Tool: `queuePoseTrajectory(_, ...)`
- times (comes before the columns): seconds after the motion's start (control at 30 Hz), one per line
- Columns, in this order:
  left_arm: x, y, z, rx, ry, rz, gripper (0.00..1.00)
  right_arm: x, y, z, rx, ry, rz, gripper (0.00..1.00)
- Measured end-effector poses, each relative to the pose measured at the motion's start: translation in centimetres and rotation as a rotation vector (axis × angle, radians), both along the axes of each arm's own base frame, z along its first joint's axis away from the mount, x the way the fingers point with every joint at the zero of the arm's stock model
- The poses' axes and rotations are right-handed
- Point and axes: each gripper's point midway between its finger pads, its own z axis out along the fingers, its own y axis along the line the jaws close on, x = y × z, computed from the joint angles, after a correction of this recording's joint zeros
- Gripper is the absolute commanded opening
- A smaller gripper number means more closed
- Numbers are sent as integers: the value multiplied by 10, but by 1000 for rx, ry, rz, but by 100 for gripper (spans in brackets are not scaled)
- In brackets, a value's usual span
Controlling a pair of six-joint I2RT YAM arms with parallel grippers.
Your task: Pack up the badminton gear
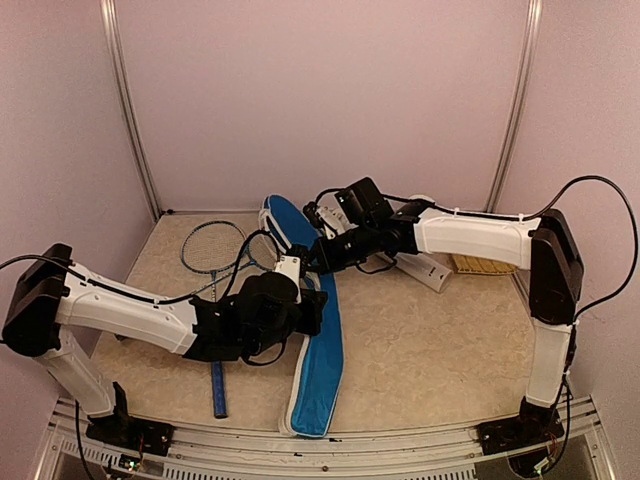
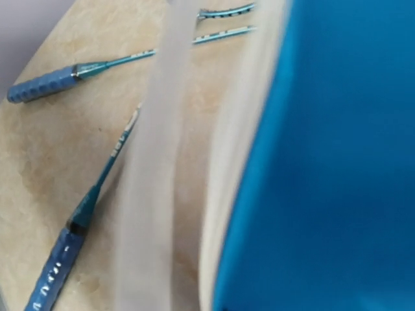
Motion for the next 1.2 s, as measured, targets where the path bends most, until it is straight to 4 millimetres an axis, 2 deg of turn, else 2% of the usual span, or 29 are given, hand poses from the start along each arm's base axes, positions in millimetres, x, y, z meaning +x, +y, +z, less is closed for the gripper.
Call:
queuePoseTrajectory(0.13, -4, 12, -1, -17, 5, -8, 42, 0, -6, -9, -19, -7, -17, 0)
queuePoseTrajectory(0.3, -9, 51, 6, -87, 19, -8, 59, -8, -24, -23, -38, 8, -27, 0)
queuePoseTrajectory(0.5, 2, 99, 19, -238, 40, 9, 65, -10, -37, -16, 11, -2, -31, 0)
queuePoseTrajectory(0.67, 22, 119, 7, -322, 96, 31, 69, -8, -36, -6, 82, 1, -25, 0)
queuePoseTrajectory(0.83, 30, 113, -9, -373, 151, -3, 81, -13, -34, -11, 122, 42, -18, 0)
queuePoseTrajectory(0.9, 32, 105, -12, -393, 167, -24, 82, -16, -34, -15, 135, 59, -18, 0)
queuePoseTrajectory(0.97, 36, 96, -12, -410, 180, -40, 81, -18, -33, -16, 149, 74, -17, 0)
queuePoseTrajectory(1.07, 47, 83, -8, -433, 193, -38, 74, -19, -30, -12, 184, 88, -10, 0)
queuePoseTrajectory(1.2, 68, 66, -7, -461, 216, -17, 69, -21, -27, -9, 225, 102, -4, 0)
